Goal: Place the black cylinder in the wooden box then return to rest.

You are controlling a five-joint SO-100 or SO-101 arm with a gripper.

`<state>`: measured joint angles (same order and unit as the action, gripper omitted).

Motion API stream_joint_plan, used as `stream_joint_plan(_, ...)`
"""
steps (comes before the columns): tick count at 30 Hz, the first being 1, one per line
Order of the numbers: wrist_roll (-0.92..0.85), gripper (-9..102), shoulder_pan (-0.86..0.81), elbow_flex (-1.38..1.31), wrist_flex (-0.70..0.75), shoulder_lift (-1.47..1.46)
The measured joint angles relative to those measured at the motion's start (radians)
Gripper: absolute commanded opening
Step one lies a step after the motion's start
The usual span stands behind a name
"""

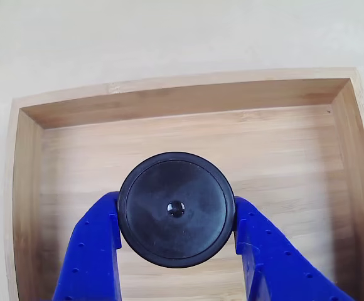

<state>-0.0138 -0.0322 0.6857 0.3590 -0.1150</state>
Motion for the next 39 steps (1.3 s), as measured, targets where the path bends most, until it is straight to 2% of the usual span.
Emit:
stream_joint_plan(8, 0.000, 19, 0.000, 0.000, 0.000, 0.023)
stream_joint_plan(20, 0.000, 30, 0.000, 0.000, 0.000, 0.023)
stream_joint_plan(39, 0.098, 30, 0.000, 0.000, 0.054, 0.023)
